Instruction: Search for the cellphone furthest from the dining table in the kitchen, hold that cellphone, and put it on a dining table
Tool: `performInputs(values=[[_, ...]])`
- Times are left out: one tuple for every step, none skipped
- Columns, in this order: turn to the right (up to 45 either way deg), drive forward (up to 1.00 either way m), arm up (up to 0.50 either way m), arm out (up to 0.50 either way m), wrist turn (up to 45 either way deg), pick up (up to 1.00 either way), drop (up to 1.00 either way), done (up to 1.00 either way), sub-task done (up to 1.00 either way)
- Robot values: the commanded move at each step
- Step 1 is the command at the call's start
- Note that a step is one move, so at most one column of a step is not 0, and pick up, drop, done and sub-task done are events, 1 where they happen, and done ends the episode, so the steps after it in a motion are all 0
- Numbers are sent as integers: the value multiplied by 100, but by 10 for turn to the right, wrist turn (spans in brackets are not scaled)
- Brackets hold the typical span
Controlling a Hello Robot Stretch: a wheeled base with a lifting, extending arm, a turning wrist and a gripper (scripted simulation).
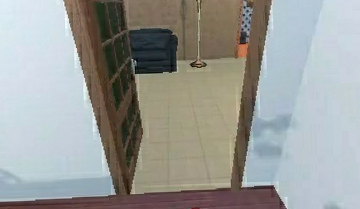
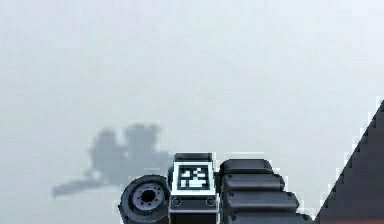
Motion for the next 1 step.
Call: performInputs(values=[[0,45,0,0,0,0,0,0,0]])
